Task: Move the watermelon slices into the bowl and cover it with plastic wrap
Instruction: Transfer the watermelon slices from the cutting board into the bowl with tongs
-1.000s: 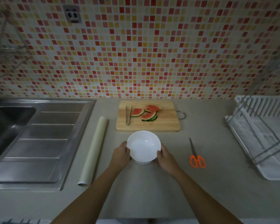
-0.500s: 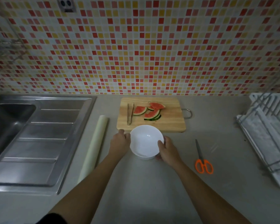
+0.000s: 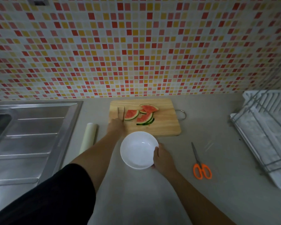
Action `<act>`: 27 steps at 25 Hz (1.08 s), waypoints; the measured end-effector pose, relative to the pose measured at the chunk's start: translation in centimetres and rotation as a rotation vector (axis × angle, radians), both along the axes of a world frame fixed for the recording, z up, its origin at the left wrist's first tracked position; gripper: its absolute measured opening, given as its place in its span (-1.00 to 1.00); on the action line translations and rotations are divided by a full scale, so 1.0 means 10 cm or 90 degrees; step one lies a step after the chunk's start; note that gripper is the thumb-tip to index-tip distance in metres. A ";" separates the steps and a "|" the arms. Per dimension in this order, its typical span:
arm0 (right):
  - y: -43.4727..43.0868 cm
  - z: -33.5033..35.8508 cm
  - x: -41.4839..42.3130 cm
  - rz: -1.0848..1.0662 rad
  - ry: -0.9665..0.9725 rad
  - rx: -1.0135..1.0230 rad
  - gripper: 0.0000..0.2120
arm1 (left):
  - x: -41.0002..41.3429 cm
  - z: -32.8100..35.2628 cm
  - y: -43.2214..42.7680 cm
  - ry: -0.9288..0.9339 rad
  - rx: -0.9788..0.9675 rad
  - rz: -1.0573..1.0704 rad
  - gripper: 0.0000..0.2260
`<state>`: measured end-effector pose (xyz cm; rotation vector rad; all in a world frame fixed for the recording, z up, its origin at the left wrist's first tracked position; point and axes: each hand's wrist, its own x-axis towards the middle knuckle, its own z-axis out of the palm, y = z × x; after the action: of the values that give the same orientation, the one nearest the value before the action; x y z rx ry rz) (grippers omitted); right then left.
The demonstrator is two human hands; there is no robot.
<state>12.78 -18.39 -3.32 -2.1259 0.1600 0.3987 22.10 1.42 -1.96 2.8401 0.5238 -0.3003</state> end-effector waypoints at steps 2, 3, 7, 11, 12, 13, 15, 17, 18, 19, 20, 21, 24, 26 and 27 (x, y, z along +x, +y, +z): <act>-0.01 0.00 0.02 0.007 -0.011 -0.016 -0.70 | 0.04 -0.02 0.04 -0.017 -0.013 0.009 -0.60; -0.01 0.00 0.02 0.010 -0.016 -0.023 -0.70 | 0.06 -0.01 0.09 -0.022 -0.036 0.019 -0.60; 0.00 -0.03 0.03 0.009 -0.029 -0.035 -0.70 | 0.07 0.06 0.34 -0.099 -0.522 0.219 -0.63; 0.01 -0.05 0.03 0.015 -0.034 -0.042 -0.70 | -0.01 0.15 0.56 -0.083 -0.575 0.222 -0.72; 0.01 -0.04 0.03 0.017 -0.032 -0.042 -0.70 | -0.03 0.16 0.62 -0.085 -0.456 0.164 -0.72; 0.01 -0.04 0.03 0.016 -0.028 -0.041 -0.70 | -0.06 0.16 0.68 -0.084 -0.333 0.101 -0.70; 0.01 -0.04 0.03 0.013 -0.024 -0.039 -0.69 | -0.09 0.18 0.77 -0.073 -0.171 0.028 -0.65; 0.01 -0.04 0.04 0.012 -0.022 -0.044 -0.69 | -0.07 0.21 0.82 -0.027 -0.103 0.009 -0.59; 0.02 -0.04 0.04 0.013 -0.022 -0.047 -0.68 | -0.05 0.22 0.82 0.001 -0.086 0.006 -0.55; 0.02 -0.03 0.03 0.015 -0.024 -0.050 -0.68 | -0.02 0.23 0.82 0.024 -0.079 0.006 -0.52; 0.02 -0.03 0.03 0.016 -0.027 -0.050 -0.68 | 0.01 0.23 0.80 0.039 -0.082 0.007 -0.50; 0.02 -0.03 0.03 0.015 -0.028 -0.047 -0.68 | 0.05 0.23 0.78 0.047 -0.093 0.012 -0.49; 0.02 -0.02 0.02 0.004 -0.025 -0.035 -0.71 | 0.17 0.18 0.71 0.052 -0.192 0.065 -0.48; 0.02 -0.02 0.02 0.003 -0.022 -0.038 -0.72 | 0.21 0.14 0.68 0.044 -0.260 0.103 -0.55; 0.02 -0.02 0.02 0.002 -0.022 -0.038 -0.73 | 0.23 0.12 0.66 0.038 -0.280 0.118 -0.59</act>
<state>12.93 -18.20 -3.55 -2.1902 0.1506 0.3635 24.42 8.01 -0.72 2.3478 0.6378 -0.4092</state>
